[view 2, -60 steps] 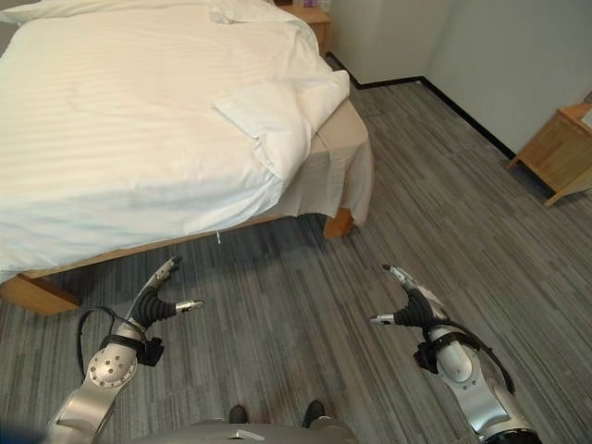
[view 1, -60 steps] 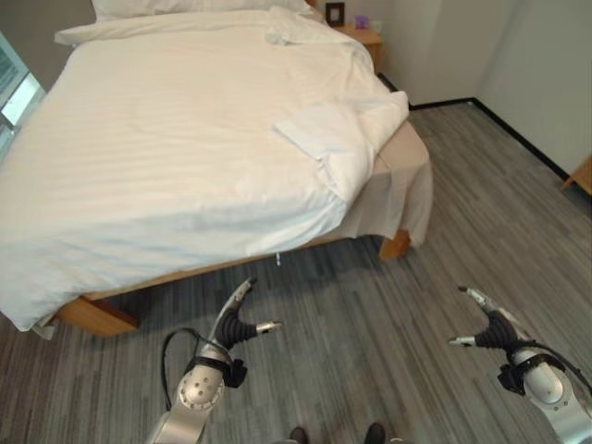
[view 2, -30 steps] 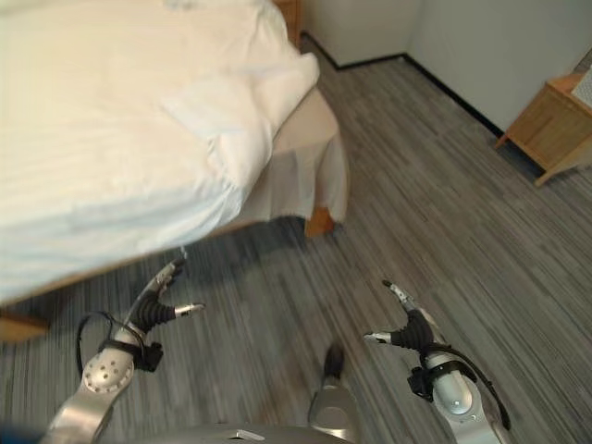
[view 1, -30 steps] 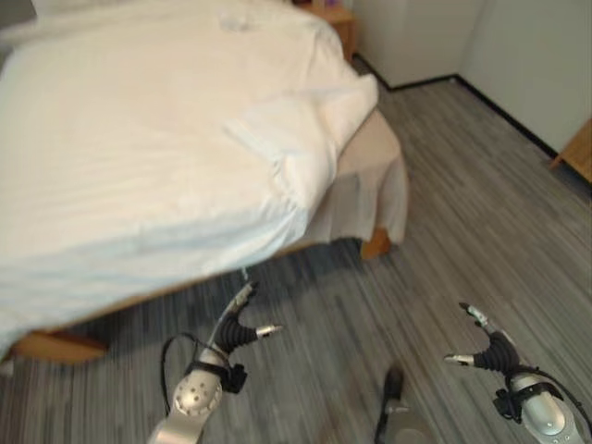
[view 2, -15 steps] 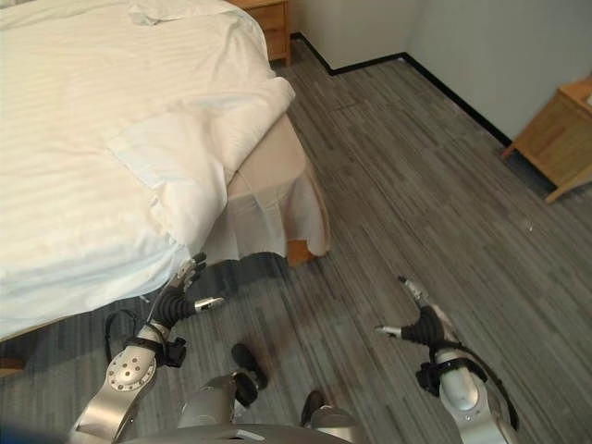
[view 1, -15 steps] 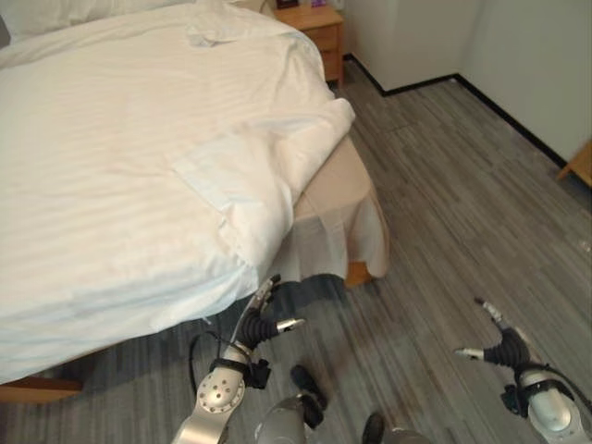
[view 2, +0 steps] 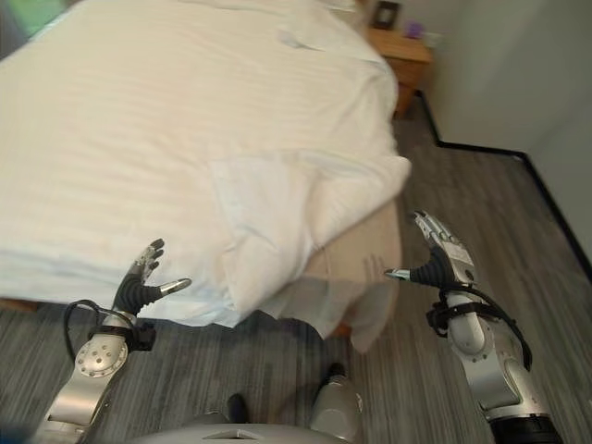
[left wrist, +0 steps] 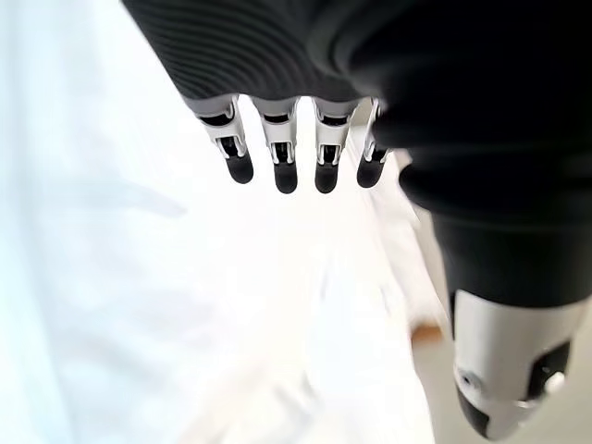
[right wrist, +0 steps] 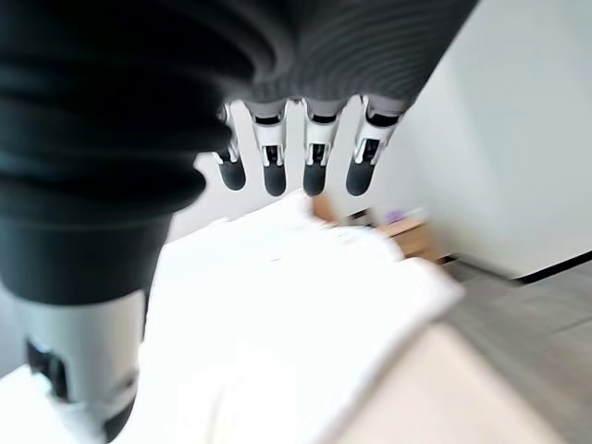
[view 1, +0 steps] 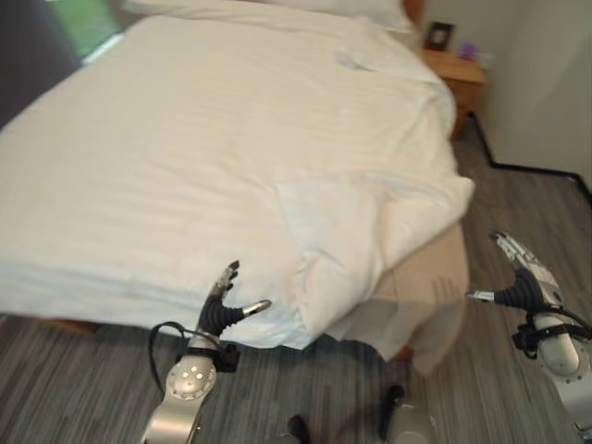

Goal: Making the bed.

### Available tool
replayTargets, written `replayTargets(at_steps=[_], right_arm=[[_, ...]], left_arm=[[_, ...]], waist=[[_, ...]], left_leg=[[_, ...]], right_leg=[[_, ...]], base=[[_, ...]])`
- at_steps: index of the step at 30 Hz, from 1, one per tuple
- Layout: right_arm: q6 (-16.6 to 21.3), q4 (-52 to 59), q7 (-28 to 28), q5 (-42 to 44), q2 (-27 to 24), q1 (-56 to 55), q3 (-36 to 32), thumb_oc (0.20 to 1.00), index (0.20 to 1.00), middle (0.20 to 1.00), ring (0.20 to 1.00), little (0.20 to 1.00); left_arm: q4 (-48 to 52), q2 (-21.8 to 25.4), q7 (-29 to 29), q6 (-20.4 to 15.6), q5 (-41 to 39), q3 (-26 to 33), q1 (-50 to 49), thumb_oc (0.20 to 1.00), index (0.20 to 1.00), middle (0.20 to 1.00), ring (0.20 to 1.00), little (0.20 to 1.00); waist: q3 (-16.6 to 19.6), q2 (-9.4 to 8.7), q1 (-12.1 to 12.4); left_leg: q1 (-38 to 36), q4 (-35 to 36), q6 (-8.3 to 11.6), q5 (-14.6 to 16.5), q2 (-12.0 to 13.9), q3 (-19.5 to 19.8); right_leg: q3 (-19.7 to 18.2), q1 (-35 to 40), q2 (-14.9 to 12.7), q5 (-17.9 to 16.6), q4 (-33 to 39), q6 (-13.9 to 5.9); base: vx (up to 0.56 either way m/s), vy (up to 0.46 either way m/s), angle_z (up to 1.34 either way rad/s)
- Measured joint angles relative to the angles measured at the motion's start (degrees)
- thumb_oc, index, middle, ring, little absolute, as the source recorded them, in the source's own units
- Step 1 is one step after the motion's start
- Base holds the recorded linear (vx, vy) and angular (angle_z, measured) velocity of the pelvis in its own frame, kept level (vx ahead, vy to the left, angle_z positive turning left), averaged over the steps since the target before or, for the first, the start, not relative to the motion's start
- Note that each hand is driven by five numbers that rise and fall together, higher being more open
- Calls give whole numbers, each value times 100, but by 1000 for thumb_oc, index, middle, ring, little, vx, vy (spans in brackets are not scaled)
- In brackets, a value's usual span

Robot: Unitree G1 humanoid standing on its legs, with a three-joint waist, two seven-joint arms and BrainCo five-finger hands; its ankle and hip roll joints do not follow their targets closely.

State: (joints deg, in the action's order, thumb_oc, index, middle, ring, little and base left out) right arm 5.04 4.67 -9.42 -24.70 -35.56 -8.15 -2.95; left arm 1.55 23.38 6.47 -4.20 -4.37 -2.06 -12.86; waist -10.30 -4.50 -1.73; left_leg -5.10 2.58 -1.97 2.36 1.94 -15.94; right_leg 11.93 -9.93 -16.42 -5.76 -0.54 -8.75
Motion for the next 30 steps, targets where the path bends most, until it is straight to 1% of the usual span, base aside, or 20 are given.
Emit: replayTargets(at_steps=[1,2,3,5,9,12,13,14,15,16,18,19,21,22,23,24,25,27,28,30], right_arm=[[18,40,12,-1,133,-289,-31,1000,1000,1000,1000,1000],[24,37,23,-7,166,-365,-8,1000,1000,1000,1000,1000],[19,10,51,-12,299,-370,0,1000,1000,1000,1000,1000],[8,-42,168,-21,887,-650,141,1000,1000,1000,1000,1000],[54,-226,262,-30,916,-892,451,1000,1000,1000,1000,1000],[110,-536,412,-17,824,-1023,634,1000,1000,1000,1000,1000],[123,-555,446,-17,814,-1073,631,1000,1000,1000,1000,1000],[151,-538,466,-14,668,-1198,643,1000,1000,1000,1000,1000],[156,-538,469,-14,585,-1244,635,1000,1000,1000,1000,1000],[157,-567,475,-14,364,-1346,637,1000,1000,1000,1000,1000],[151,-613,481,-14,224,-1366,628,1000,1000,1000,1000,1000],[160,-607,477,-15,62,-1334,631,1000,1000,1000,1000,1000],[160,-592,479,-16,-89,-1340,557,1000,1000,1000,1000,1000],[151,-560,481,-14,-157,-1247,567,1000,1000,1000,1000,1000],[166,-555,480,-15,-148,-1153,573,1000,1000,1000,1000,1000],[165,-544,472,-14,-108,-1015,554,1000,1000,1000,1000,1000],[181,-478,459,-12,-125,-966,498,1000,1000,1000,1000,1000],[189,-485,468,-10,-167,-923,490,1000,1000,1000,1000,1000],[183,-511,470,-5,-39,-935,492,1000,1000,1000,1000,1000],[201,-356,488,50,56,-1362,556,1000,1000,1000,1000,1000]], left_arm=[[23,-29,-13,51,-11,-22,-138,1000,1000,1000,1000,1000],[39,-33,-30,53,-11,-20,-223,1000,1000,1000,1000,1000],[38,-123,-34,58,-45,0,-285,1000,1000,1000,1000,1000],[298,-428,5,94,-226,131,-460,1000,1000,1000,1000,1000],[636,-496,390,57,-99,489,-112,1000,1000,1000,1000,1000],[665,-388,1191,1,440,1076,587,1000,1000,1000,1000,1000],[665,-393,1346,-22,533,1190,676,1000,1000,1000,1000,1000],[672,-400,1659,-52,681,1371,859,1000,1000,1000,1000,1000],[673,-410,1779,-61,770,1368,905,1000,1000,1000,1000,1000],[667,-511,1984,-57,802,1340,1016,1000,1000,1000,1000,1000],[660,-516,2075,-58,806,1305,1065,1000,1000,1000,1000,1000],[624,-482,2171,-56,960,1294,1141,1000,1000,1000,1000,1000],[429,-469,2238,-50,1025,1173,1432,1000,1000,1000,1000,1000],[330,-467,2256,-46,1035,1093,1566,1000,1000,1000,1000,1000],[159,-450,2287,-34,1108,1020,1659,1000,1000,1000,1000,1000],[-2,-425,2292,24,1167,914,1713,1000,1000,1000,1000,1000],[-300,-372,2303,206,1404,634,1847,1000,1000,1000,1000,1000],[-757,-293,2270,407,1702,428,2103,1000,1000,1000,1000,1000],[-825,-290,2266,446,1722,440,2152,1000,1000,1000,1000,1000],[-1437,-158,2264,631,1970,264,2414,1000,1000,1000,1000,1000]], waist=[[85,-146,29],[101,-219,93],[93,-166,147],[101,37,49],[71,160,-85],[107,432,-237],[142,427,-237],[184,586,-320],[179,641,-318],[152,821,-413],[151,911,-442],[157,965,-428],[118,932,-445],[76,848,-437],[-1,693,-426],[-14,646,-449],[7,751,-779],[-4,1021,-879],[13,1029,-944],[15,851,-1112]], left_leg=[[-49,-65,287,148,-19,266],[-57,-78,459,229,30,261],[-88,-93,601,244,175,253],[-162,33,867,67,643,-99],[-474,207,961,-88,980,-558],[-537,266,1082,-45,1231,-836],[-527,263,1110,-29,1243,-871],[-540,250,1121,-21,1298,-947],[-543,231,1135,-41,1307,-1005],[-572,176,1174,-64,1353,-1016],[-554,69,1167,-70,1379,-1012],[-454,-122,1136,-110,1373,-862],[-230,-339,1127,-220,1337,-493],[-81,-566,1134,-265,1245,-289],[93,-696,1113,-271,1174,-122],[148,-642,1114,-262,1070,-115],[165,-279,1031,-345,1108,-711],[-46,230,1029,-240,1109,-1035],[-105,312,1131,-205,1144,-1128],[-10,318,1120,-150,1029,-1320]], right_leg=[[-473,483,26,-685,452,236],[-485,654,-43,-586,489,-35],[-538,676,94,-486,514,-93],[-272,831,576,-360,621,37],[-322,907,930,-190,657,116],[39,811,1012,-91,635,102],[86,792,1031,-111,639,102],[59,700,1097,-195,659,127],[9,694,1121,-206,659,141],[7,708,1177,-209,660,145],[-44,702,1213,-199,660,159],[-125,640,1254,-205,658,197],[-110,578,1145,-206,660,211],[-247,485,1157,-238,653,277],[-356,441,1001,-267,655,339],[-361,392,891,-281,650,360],[-244,324,867,-275,658,290],[-304,279,1102,-301,660,252],[-329,265,1107,-310,660,238],[-354,79,993,-339,662,198]], base=[[145,-297,125],[200,-438,92],[86,-217,23],[67,-221,8],[65,-287,-28],[58,-225,-42],[68,-226,-40],[63,-228,-37],[49,-195,-36],[11,-179,-20],[-22,-179,-24],[-49,-195,-27],[-35,-194,-4],[5,-100,-11],[34,-17,-22],[97,25,8],[132,34,14],[95,11,-19],[-11,8,-41],[-20,19,-30]])
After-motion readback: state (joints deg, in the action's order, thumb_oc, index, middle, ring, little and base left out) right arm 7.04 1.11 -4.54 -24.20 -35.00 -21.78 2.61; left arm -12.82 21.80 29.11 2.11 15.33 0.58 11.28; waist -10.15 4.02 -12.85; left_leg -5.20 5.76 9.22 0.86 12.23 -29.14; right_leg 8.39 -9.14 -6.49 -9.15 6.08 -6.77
